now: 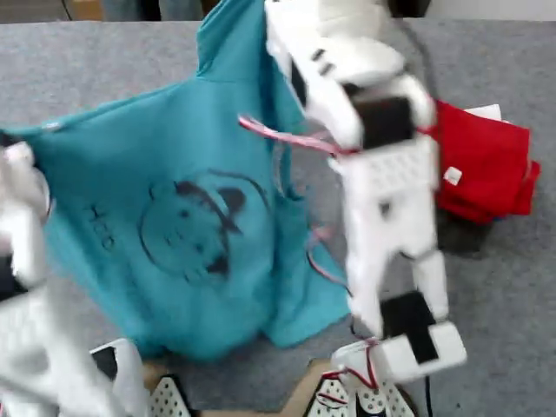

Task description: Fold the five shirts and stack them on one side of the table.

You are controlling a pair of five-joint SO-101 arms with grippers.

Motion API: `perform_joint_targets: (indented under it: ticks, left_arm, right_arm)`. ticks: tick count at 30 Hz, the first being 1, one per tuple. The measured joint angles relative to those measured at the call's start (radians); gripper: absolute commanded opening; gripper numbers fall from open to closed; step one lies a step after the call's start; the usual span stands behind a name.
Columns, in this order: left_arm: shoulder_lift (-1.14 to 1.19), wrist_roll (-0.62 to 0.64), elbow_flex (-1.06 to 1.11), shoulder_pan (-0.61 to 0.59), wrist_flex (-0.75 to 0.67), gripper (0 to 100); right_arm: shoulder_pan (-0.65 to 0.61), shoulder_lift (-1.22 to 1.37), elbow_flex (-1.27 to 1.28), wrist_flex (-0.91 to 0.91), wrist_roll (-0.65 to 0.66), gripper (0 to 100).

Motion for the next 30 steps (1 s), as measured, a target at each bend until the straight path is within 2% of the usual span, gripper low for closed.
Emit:
perform_joint_targets:
  ticks: [2, 5, 7, 8, 10, 13, 20, 23, 26, 30]
  left_arm:
    - [0.1, 0.018, 0.112, 0.0, -0.252, 3]
    - [0.278, 0.083, 0.117, 0.003, -0.62, 3]
    - [0.42, 0.094, 0.057, 0.002, -0.779, 3]
    - [0.489, 0.098, 0.009, 0.003, -0.806, 3]
    - [0.624, 0.1, -0.097, 0.006, -0.807, 3]
    - [0.76, 0.1, -0.232, 0.015, -0.727, 3]
    - [0.786, 0.1, -0.272, 0.015, -0.493, 3]
    - [0.781, 0.098, -0.216, 0.006, -0.428, 3]
    - [0.738, 0.029, -0.121, -0.002, -0.381, 3]
    - [0.615, -0.077, 0.063, -0.005, -0.328, 3]
  right_arm:
    - [0.005, 0.084, 0.08, -0.16, 0.0, 1.3]
    - [0.008, 0.215, 0.077, -0.345, 0.0, 1.3]
    - [0.008, 0.298, 0.014, -0.371, 0.0, 1.3]
    - [0.008, 0.344, -0.031, -0.371, 0.0, 1.3]
    - [0.008, 0.428, -0.144, -0.345, 0.0, 1.3]
    - [0.008, 0.546, -0.347, -0.253, 0.0, 1.3]
    - [0.008, 0.763, -0.775, 0.1, 0.008, 1.3]
    - [0.006, 0.795, -0.95, 0.311, 0.094, 1.3]
    - [-0.009, 0.809, -1.108, 0.56, 0.195, 1.3]
    - [-0.043, 0.809, -1.143, 0.879, 0.367, 1.3]
